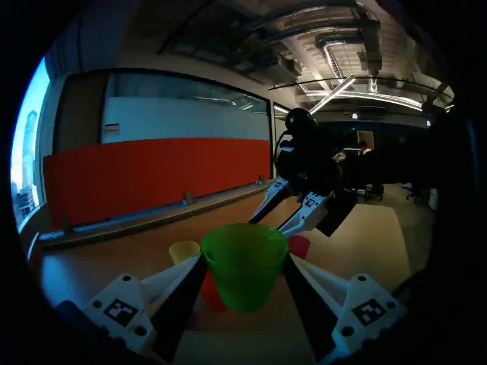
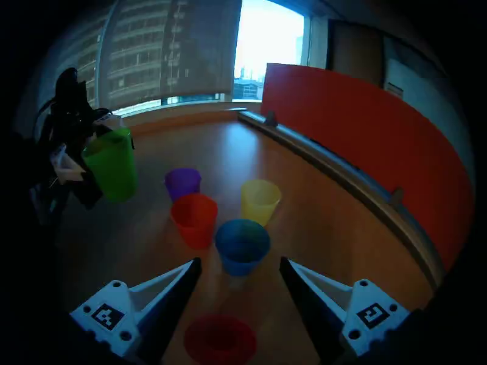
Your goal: Pour water
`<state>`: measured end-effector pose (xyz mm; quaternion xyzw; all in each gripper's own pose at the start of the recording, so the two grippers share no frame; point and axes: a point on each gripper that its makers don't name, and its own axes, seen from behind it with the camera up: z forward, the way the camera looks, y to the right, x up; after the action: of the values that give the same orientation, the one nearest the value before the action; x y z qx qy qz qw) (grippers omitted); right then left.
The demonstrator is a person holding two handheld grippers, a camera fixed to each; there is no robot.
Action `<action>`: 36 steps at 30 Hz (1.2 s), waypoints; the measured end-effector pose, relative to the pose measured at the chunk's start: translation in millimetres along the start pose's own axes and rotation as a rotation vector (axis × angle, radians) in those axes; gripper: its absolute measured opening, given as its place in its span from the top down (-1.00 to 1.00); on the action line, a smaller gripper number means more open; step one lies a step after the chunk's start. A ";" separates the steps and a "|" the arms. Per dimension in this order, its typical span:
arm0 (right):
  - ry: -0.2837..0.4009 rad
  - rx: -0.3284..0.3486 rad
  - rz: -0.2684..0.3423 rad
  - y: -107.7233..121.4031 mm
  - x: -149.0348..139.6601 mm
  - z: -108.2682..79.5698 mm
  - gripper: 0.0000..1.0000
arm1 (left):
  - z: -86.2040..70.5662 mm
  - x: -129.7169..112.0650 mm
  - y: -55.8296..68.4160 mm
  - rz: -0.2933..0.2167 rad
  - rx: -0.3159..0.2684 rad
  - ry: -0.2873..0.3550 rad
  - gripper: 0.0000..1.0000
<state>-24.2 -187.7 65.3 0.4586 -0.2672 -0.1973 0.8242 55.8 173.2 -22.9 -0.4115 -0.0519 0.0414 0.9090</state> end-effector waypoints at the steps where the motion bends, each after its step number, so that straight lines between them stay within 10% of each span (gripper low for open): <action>1: -0.005 0.002 -0.002 -0.3 -0.1 1.4 -1.00 | -0.3 -0.6 -0.1 -0.001 0.001 -0.001 -0.71; 36: -0.216 0.070 -0.076 -1.2 -8.9 45.0 -1.00 | -12.5 -14.7 -3.4 -0.011 0.012 -0.020 -0.70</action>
<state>-59.1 -212.5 81.6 0.4731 -0.3435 -0.2674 0.7660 43.0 159.9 -29.5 -0.4055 -0.0631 0.0411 0.9110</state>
